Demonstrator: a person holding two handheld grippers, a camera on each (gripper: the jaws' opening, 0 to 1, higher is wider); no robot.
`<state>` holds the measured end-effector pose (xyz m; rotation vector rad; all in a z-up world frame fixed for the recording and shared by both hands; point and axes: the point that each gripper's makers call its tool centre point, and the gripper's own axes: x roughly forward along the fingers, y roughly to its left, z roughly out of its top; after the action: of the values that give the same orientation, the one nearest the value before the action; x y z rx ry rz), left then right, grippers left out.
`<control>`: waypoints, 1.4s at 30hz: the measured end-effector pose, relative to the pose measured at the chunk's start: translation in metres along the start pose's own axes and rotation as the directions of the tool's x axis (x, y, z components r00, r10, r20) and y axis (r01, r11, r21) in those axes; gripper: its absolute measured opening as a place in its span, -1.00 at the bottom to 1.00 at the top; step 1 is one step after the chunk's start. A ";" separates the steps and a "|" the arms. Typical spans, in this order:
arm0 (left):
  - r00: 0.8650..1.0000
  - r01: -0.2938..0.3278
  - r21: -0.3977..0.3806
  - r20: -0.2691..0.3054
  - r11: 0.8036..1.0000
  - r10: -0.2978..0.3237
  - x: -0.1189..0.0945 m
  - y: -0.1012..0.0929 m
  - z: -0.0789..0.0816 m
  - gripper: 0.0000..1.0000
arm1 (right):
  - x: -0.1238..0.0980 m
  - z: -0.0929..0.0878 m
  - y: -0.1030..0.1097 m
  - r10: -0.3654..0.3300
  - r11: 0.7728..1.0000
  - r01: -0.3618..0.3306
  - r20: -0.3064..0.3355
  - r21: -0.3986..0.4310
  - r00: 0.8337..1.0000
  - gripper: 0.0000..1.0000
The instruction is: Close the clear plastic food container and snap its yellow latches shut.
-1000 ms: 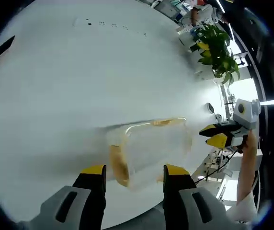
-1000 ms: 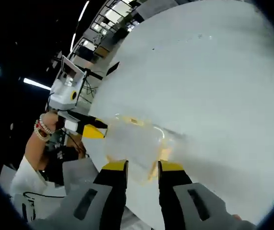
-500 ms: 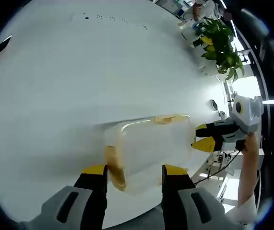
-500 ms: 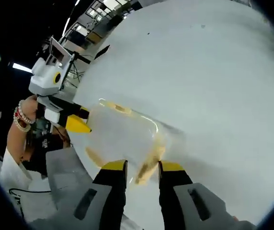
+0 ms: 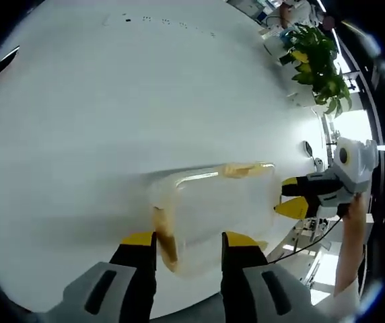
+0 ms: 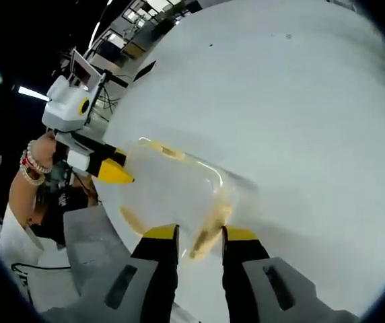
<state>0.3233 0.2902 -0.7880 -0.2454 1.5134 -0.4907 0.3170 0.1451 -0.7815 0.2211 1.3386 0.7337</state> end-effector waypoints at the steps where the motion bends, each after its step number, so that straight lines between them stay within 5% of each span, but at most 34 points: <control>1: 0.998 0.060 0.010 0.006 0.998 -0.061 0.000 -0.008 0.001 -0.44 | 0.000 0.000 0.000 0.000 1.000 0.000 0.000 -0.002 1.000 -0.59; 2: 1.000 0.018 -0.003 0.001 1.000 -0.018 -0.002 0.001 -0.002 -0.44 | -0.001 0.000 0.000 -0.002 1.000 0.002 -0.001 -0.006 1.000 -0.59; 6: 1.000 0.013 0.007 -0.002 1.000 -0.013 -0.004 -0.001 -0.006 -0.44 | -0.002 0.000 0.000 -0.008 1.000 0.008 0.004 -0.006 1.000 -0.60; 25: 1.000 0.031 -0.002 -0.002 1.000 -0.031 0.001 -0.002 0.002 -0.46 | 0.000 -0.002 0.001 0.008 0.999 -0.009 0.024 0.033 1.000 -0.65; 27: 0.999 0.032 0.000 0.002 0.999 -0.032 0.002 -0.002 0.004 -0.46 | 0.001 -0.010 0.002 0.020 0.994 -0.020 0.006 0.104 1.000 -0.67; 33: 0.999 0.041 0.000 0.007 0.999 -0.041 0.003 -0.002 0.005 -0.45 | 0.010 -0.006 0.001 0.067 0.993 -0.071 0.046 0.089 0.997 -0.65; 37: 0.988 0.145 -0.023 0.056 0.989 -0.143 0.008 -0.010 0.002 -0.42 | 0.011 -0.003 0.002 0.062 0.996 -0.065 0.052 0.063 0.997 -0.63; 42: 0.989 0.089 0.076 0.111 0.993 -0.097 0.003 -0.008 0.002 -0.39 | 0.009 0.000 0.001 0.068 0.996 -0.072 0.067 0.061 0.995 -0.60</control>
<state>0.3236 0.2816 -0.7868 -0.2849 1.3747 -0.5935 0.3170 0.1514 -0.7878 0.3410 1.2988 0.7378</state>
